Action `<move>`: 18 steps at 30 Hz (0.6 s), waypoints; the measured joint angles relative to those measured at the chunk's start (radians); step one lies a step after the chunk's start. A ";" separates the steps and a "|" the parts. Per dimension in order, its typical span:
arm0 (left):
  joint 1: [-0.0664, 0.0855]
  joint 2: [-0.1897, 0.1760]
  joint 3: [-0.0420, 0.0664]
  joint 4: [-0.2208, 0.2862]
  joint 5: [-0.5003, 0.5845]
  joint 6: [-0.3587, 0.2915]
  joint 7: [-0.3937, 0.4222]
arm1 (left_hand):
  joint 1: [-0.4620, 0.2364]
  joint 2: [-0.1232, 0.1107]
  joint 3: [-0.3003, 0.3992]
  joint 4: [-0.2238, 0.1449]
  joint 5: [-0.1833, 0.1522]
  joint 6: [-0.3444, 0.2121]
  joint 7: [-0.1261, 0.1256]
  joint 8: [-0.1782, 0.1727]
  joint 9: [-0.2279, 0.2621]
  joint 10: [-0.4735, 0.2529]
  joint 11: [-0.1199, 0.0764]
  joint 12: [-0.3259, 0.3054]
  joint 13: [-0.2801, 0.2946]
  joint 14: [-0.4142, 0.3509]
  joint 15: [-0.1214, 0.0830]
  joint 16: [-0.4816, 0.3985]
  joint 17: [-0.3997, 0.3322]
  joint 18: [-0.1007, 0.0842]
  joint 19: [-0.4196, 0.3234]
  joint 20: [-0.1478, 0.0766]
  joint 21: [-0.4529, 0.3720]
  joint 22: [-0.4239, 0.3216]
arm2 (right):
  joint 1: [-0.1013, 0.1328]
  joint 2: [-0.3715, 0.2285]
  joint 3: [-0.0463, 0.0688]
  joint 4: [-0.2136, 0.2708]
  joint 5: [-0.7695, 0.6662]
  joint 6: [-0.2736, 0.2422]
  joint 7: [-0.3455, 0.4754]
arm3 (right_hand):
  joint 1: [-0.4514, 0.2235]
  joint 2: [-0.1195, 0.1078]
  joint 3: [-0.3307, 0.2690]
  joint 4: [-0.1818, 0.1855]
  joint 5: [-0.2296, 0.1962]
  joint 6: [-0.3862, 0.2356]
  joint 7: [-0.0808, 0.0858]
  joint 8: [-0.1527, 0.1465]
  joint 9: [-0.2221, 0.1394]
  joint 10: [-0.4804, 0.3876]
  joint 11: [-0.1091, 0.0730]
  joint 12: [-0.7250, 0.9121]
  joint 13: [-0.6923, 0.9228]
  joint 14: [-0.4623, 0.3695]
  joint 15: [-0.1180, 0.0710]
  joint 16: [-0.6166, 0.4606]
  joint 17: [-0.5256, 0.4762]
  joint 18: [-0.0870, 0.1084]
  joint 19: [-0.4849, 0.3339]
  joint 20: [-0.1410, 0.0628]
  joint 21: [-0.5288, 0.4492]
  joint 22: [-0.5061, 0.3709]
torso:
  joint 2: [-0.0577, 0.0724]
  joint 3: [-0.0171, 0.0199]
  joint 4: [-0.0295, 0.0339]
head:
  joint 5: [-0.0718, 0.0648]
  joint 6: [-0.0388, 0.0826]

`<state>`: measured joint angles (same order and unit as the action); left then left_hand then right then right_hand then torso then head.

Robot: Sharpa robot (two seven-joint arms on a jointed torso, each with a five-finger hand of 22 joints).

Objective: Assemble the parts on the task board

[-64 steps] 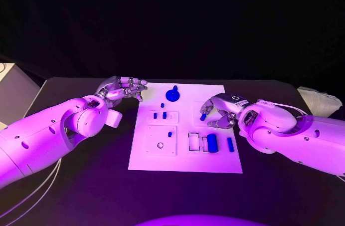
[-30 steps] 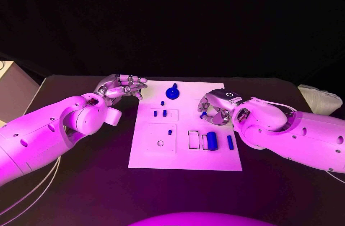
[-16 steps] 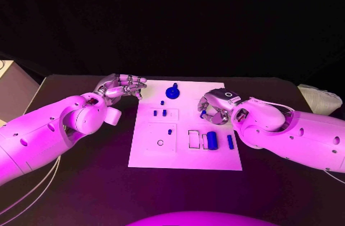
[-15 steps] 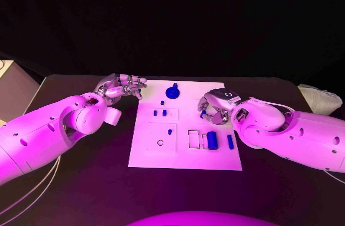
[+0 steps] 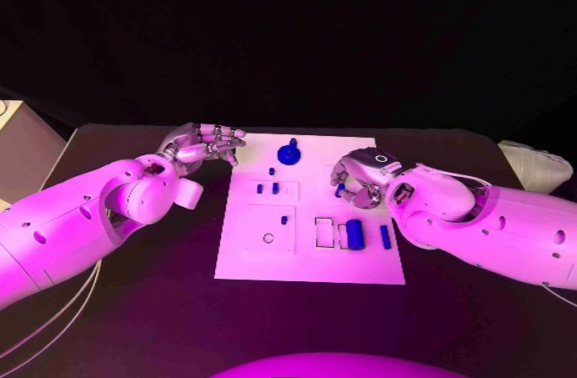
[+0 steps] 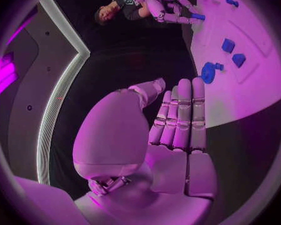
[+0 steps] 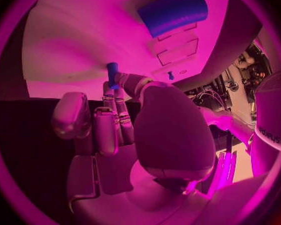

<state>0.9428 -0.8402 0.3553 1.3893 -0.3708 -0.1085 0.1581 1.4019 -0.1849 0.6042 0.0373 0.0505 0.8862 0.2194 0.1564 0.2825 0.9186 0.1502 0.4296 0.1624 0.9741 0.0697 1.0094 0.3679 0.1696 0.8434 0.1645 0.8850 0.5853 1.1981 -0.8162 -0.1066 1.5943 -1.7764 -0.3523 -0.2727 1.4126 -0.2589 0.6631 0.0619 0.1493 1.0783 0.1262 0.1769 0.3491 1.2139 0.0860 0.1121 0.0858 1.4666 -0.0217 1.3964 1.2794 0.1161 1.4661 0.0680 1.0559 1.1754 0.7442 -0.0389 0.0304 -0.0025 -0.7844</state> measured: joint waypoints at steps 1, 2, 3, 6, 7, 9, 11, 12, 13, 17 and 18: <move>0.000 0.000 0.000 0.000 0.000 0.000 0.000 | 0.000 0.000 0.000 0.000 0.000 0.000 0.000 0.000 0.000 0.000 0.000 0.000 0.000 0.000 0.000 0.000 0.000 0.000 0.000 0.000 0.000 0.000 | 0.000 0.000 0.000 0.001 -0.001 -0.002 -0.001 | 0.006 0.006 0.007 -0.007 -0.001 0.009 -0.002 0.002 0.003 0.008 0.008 0.000 0.000 -0.002 -0.002 0.004 0.003 0.000 0.000 0.000 0.006 0.004 | 0.000 0.0000 0.0000 | 0.000 0.000; 0.000 0.000 0.000 0.000 0.000 0.000 0.000 | 0.000 0.000 0.000 0.000 0.000 0.000 0.000 0.000 0.000 0.000 0.000 0.000 0.000 0.000 0.000 0.000 0.000 0.000 0.000 0.000 0.000 0.000 | -0.001 0.000 0.000 0.002 -0.003 -0.004 -0.001 | 0.006 0.006 0.011 -0.011 -0.001 0.012 -0.005 0.005 0.005 0.011 0.011 0.000 0.000 -0.003 -0.004 0.005 0.003 0.000 0.000 0.000 0.007 0.006 | 0.000 0.0000 0.0000 | 0.000 0.000; 0.000 0.000 0.000 0.000 0.000 0.000 0.000 | 0.000 0.000 0.000 0.000 0.000 0.000 0.000 0.000 0.000 0.000 0.000 0.000 0.000 0.000 0.000 0.000 0.000 0.000 0.000 0.000 0.000 0.000 | -0.002 0.000 -0.001 0.003 -0.004 -0.006 -0.002 | 0.006 0.006 0.012 -0.016 -0.003 0.017 -0.006 0.009 0.007 0.014 0.015 0.000 0.000 0.000 -0.007 0.005 0.003 0.000 0.000 0.000 0.012 0.010 | 0.000 0.0000 -0.0002 | 0.000 0.000; 0.000 0.000 0.000 0.000 0.000 0.000 0.000 | 0.000 0.000 0.000 0.000 0.000 0.000 0.000 0.000 0.000 0.000 0.000 0.000 0.000 0.000 0.000 0.000 0.000 0.000 0.000 0.000 0.000 0.000 | -0.003 -0.001 -0.002 0.006 -0.008 -0.015 -0.003 | 0.006 0.006 0.029 -0.038 -0.026 0.030 -0.009 0.016 0.013 0.016 0.016 0.000 0.000 -0.002 -0.010 0.009 0.012 -0.012 0.000 -0.007 0.031 0.026 | 0.000 0.0001 -0.0005 | 0.001 -0.001; 0.000 0.000 0.000 -0.001 0.000 0.001 0.000 | 0.000 0.000 0.000 0.000 0.000 0.000 0.000 0.000 0.000 0.000 0.000 0.000 0.000 0.000 0.000 0.000 0.000 0.000 0.000 0.000 0.000 0.000 | -0.005 -0.002 -0.002 0.008 -0.009 -0.019 -0.004 | 0.006 0.006 0.033 -0.042 -0.030 0.034 -0.012 0.016 0.015 0.016 0.016 0.000 0.000 -0.001 -0.013 0.010 0.012 -0.012 0.000 -0.007 0.038 0.030 | 0.000 0.0000 -0.0005 | 0.001 -0.001; 0.000 0.000 0.000 -0.001 0.000 0.001 -0.001 | 0.000 0.000 0.000 0.000 0.000 0.000 0.000 0.000 0.000 0.000 0.000 0.000 0.000 0.000 0.000 0.000 0.000 0.000 0.000 0.000 0.000 0.000 | -0.006 -0.005 -0.003 0.013 -0.011 -0.027 -0.006 | 0.006 0.007 0.042 -0.051 -0.034 0.039 -0.010 0.020 0.018 0.016 0.017 0.000 0.000 0.000 -0.014 0.009 0.014 -0.012 0.000 -0.007 0.048 0.039 | 0.000 0.0000 -0.0005 | 0.001 -0.001; 0.000 0.001 0.000 -0.001 0.000 0.001 -0.001 | 0.000 0.000 0.000 0.000 0.000 0.000 0.000 0.000 0.000 0.000 0.000 0.000 0.000 0.000 0.000 0.000 0.000 0.000 0.000 0.000 0.000 0.000 | -0.008 -0.009 -0.004 0.019 -0.012 -0.034 -0.008 | 0.006 0.007 0.041 -0.053 -0.038 0.039 -0.010 0.020 0.018 0.016 0.017 0.000 0.000 0.000 -0.014 0.009 0.015 -0.012 0.000 -0.007 0.048 0.042 | 0.000 0.0000 -0.0004 | 0.000 0.000; 0.000 0.001 0.000 -0.001 0.000 0.001 -0.001 | 0.000 0.000 0.000 0.000 0.000 0.000 0.000 0.000 0.000 0.000 0.000 0.000 0.000 0.000 0.000 0.000 0.000 0.000 0.000 0.000 0.000 0.000 | -0.008 -0.011 -0.005 0.022 -0.012 -0.037 -0.010 | 0.006 0.007 0.042 -0.054 -0.038 0.040 -0.012 0.020 0.019 0.016 0.017 0.000 0.000 0.000 -0.014 0.009 0.016 -0.012 0.000 -0.007 0.048 0.043 | 0.000 0.0000 -0.0004 | 0.000 0.000; 0.000 0.001 0.000 -0.002 0.000 0.001 -0.001 | 0.000 0.000 0.000 0.000 0.000 0.000 0.000 0.000 0.000 0.000 0.000 0.000 0.000 0.000 0.000 0.000 0.000 0.000 0.000 0.000 0.000 0.000 | -0.009 -0.013 -0.005 0.025 -0.013 -0.039 -0.011 | 0.005 0.008 0.044 -0.055 -0.040 0.042 -0.014 0.020 0.019 0.016 0.017 0.000 0.000 0.000 -0.014 0.009 0.017 -0.012 0.000 -0.007 0.048 0.044 | -0.001 0.0000 -0.0003 | 0.000 0.001; -0.001 0.002 0.000 -0.002 0.000 0.002 -0.001 | 0.000 0.000 0.000 0.000 0.000 0.000 0.000 0.000 0.000 0.000 0.000 0.000 0.000 0.000 0.000 0.000 0.000 0.000 0.000 0.000 0.000 0.000 | -0.008 -0.022 -0.006 0.041 -0.012 -0.047 -0.016 | 0.005 0.008 0.043 -0.055 -0.042 0.042 -0.014 0.020 0.019 0.016 0.017 0.000 0.000 0.000 -0.014 0.009 0.017 -0.012 0.000 -0.007 0.053 0.045 | -0.001 0.0001 -0.0004 | -0.001 0.002; -0.001 0.002 0.000 -0.002 0.000 0.002 -0.001 | 0.000 0.000 0.000 0.000 0.000 0.000 0.000 0.000 0.000 0.000 0.000 0.001 0.000 0.000 0.000 0.000 0.000 0.000 0.000 0.000 -0.001 0.000 | -0.006 -0.024 -0.005 0.045 -0.012 -0.048 -0.017 | 0.005 0.008 0.043 -0.056 -0.042 0.042 -0.014 0.020 0.019 0.016 0.017 0.000 0.000 0.000 -0.014 0.009 0.017 -0.012 0.000 -0.007 0.053 0.046 | -0.001 -0.0001 -0.0004 | -0.001 0.003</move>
<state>0.9422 -0.8384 0.3553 1.3871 -0.3708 -0.1065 0.1570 1.4020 -0.1849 0.6042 0.0372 0.0505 0.8862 0.2194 0.1564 0.2824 0.9186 0.1502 0.4301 0.1626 0.9740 0.0697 1.0094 0.3679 0.1696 0.8434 0.1645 0.8843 0.5848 1.1921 -0.8401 -0.1119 1.6397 -1.7881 -0.4005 -0.2901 1.4171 -0.2507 0.7065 0.0063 0.1077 1.1203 0.1126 0.1973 0.3684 1.2301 0.1026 0.1125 0.0862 1.4667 -0.0361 1.4059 1.2960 0.1038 1.4662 0.0607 1.1092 1.2216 0.7432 -0.0390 0.0300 -0.0035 -0.7819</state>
